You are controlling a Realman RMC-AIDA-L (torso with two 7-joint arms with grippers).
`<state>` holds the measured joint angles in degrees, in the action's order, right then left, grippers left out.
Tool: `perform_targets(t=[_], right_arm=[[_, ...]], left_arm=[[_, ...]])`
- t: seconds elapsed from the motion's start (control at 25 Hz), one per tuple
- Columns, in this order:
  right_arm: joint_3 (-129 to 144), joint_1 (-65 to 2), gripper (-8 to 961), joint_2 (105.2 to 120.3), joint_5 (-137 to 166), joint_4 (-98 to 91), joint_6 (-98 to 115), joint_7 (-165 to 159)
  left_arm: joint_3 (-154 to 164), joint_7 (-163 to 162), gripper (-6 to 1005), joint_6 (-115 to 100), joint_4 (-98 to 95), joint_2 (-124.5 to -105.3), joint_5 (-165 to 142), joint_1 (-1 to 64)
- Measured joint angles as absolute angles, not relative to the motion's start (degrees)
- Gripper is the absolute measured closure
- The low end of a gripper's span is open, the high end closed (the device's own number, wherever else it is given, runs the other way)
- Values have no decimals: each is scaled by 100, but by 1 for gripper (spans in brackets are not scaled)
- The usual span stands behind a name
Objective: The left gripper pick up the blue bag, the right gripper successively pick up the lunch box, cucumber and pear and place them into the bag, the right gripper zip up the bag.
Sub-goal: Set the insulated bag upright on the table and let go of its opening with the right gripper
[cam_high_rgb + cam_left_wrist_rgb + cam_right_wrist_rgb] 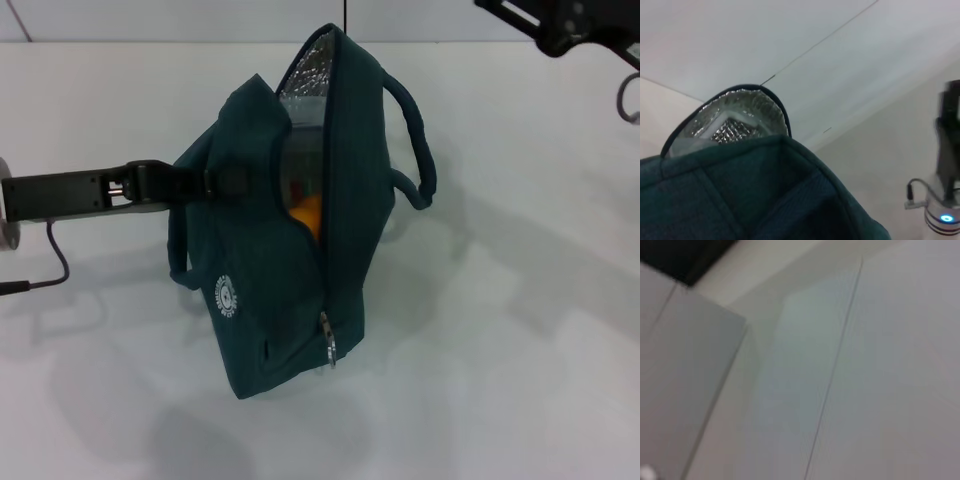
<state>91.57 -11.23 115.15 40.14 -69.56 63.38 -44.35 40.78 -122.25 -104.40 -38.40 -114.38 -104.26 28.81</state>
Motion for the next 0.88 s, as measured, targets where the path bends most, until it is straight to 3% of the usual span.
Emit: perform_targets(t=[0.52,0.88], right_arm=[[9238,-2200,223,11545,4730,-4549,5588,-5212],[9234,-2507,223,11539,4878,-3851,5135,-5217]], left_arm=[[4070,-12242,946,-10384,-3832,-11403,-10391,2919],[4069,-12249,946,-10333,-3832,-11391,-10387,2918]])
